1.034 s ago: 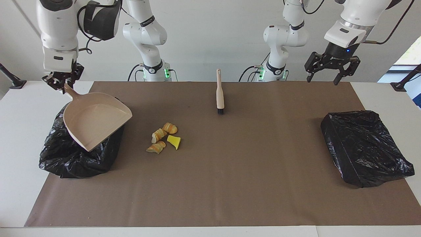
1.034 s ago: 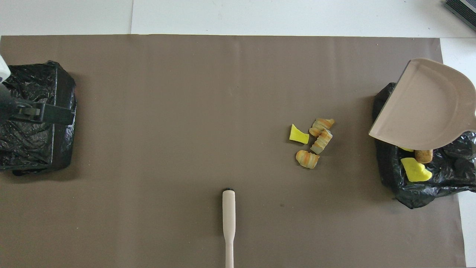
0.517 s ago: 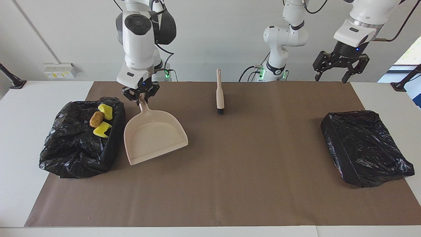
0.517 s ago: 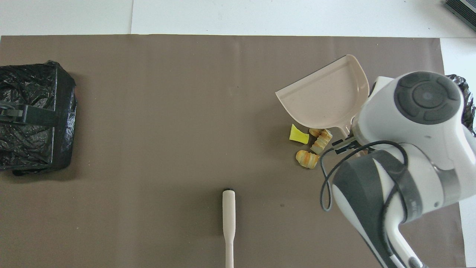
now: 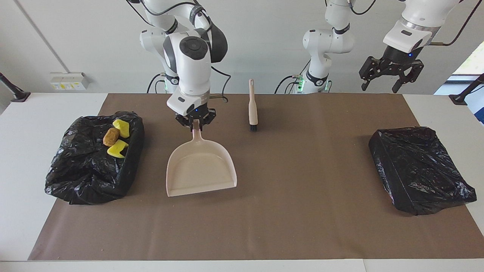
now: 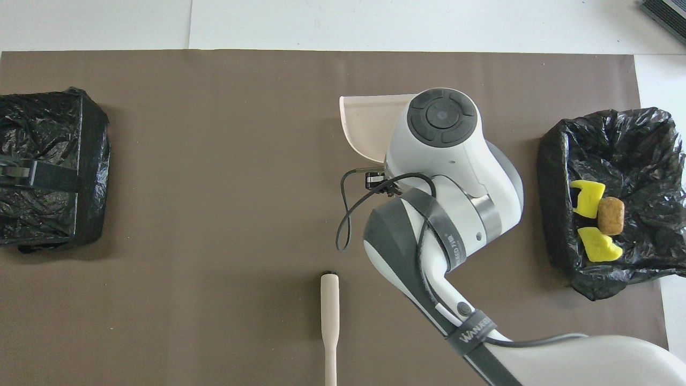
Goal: Sweep and dump trash in bin
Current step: 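Return the dustpan to the table center with the right gripper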
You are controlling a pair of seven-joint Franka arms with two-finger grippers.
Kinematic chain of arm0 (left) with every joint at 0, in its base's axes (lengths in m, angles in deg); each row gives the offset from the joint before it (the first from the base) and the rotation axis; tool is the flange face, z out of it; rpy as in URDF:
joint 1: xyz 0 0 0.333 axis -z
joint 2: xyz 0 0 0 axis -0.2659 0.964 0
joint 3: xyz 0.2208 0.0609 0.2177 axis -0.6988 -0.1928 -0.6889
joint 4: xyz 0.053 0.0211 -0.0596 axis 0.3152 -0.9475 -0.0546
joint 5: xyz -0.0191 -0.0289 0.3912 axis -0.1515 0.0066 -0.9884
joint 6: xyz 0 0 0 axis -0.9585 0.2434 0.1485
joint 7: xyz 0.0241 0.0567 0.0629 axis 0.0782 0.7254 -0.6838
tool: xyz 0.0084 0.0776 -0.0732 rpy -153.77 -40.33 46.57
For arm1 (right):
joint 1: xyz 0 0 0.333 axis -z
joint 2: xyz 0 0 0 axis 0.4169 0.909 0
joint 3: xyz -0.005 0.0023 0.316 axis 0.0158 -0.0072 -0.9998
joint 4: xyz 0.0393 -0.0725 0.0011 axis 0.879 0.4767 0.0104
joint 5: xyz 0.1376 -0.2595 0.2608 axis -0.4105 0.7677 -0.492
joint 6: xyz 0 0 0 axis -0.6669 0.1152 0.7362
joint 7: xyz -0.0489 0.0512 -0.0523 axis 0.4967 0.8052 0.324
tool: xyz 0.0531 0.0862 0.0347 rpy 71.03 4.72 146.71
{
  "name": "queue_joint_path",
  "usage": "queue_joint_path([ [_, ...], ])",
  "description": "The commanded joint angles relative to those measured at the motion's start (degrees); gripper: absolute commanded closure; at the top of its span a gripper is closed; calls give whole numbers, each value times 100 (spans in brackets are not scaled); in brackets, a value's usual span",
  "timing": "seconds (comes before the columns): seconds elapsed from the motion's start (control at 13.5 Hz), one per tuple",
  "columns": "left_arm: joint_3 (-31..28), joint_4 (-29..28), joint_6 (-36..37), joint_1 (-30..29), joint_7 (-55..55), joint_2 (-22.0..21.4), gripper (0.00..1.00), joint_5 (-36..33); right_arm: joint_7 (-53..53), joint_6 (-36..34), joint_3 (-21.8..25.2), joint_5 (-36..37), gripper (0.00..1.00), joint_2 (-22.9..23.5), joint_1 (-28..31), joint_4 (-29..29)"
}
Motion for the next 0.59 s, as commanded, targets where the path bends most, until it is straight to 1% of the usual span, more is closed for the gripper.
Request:
queue_joint_path([
  [0.0,50,-159,78,-86,52,-153,0,-79,707,442,33,-163,100,701,-466,-680],
  [0.07,50,-177,70,-86,52,-179,0,-79,805,653,33,-145,100,930,-598,-804],
  [0.15,50,-203,69,-86,52,-188,0,-79,815,864,33,-145,100,1028,-678,-805],
  [0.44,50,-195,78,-77,-9,-188,0,-79,762,1094,33,-101,100,1125,-731,-586],
  [0.52,50,-195,70,-77,-10,-188,0,-79,762,1277,33,-101,100,1134,-749,-507],
])
